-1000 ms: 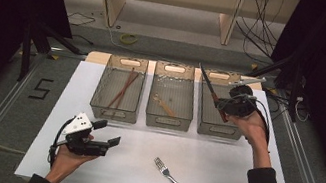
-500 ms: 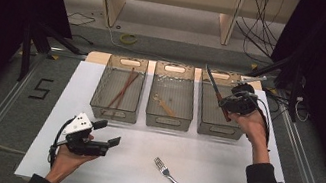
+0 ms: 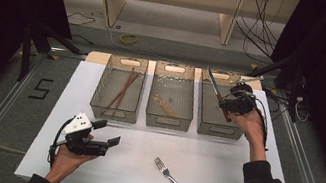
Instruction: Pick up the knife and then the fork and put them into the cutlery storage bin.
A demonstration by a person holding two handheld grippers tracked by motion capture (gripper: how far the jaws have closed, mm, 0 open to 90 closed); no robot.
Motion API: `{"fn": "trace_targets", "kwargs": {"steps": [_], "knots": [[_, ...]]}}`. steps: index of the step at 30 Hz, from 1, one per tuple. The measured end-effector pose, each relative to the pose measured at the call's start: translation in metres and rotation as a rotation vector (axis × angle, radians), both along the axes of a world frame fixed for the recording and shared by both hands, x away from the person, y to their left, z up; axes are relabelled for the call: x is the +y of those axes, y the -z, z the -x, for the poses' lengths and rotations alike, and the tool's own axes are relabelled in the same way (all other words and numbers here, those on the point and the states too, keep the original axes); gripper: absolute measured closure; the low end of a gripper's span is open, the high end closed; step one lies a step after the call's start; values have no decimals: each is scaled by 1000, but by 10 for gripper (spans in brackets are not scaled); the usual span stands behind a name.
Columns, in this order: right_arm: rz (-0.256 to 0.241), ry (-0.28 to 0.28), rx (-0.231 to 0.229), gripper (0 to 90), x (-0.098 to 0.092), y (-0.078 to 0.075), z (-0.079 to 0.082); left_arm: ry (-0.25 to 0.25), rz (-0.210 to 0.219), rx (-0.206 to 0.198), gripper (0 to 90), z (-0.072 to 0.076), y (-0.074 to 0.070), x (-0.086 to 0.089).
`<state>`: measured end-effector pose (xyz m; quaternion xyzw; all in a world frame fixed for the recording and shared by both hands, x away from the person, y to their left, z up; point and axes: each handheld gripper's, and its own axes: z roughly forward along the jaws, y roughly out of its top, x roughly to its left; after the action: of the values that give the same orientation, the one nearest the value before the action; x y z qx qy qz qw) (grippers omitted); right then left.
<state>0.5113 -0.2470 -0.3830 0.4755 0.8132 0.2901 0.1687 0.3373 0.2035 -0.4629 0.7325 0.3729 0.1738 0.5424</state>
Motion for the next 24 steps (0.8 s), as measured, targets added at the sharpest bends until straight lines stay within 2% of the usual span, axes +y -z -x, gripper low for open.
{"fn": "trace_targets", "kwargs": {"steps": [14, 24], "knots": [[21, 47, 34, 771, 1, 10, -6, 1, -3, 0, 184, 0, 0, 0], [31, 56, 58, 771, 2, 15, -8, 1, -2, 0, 184, 0, 0, 0]]}}
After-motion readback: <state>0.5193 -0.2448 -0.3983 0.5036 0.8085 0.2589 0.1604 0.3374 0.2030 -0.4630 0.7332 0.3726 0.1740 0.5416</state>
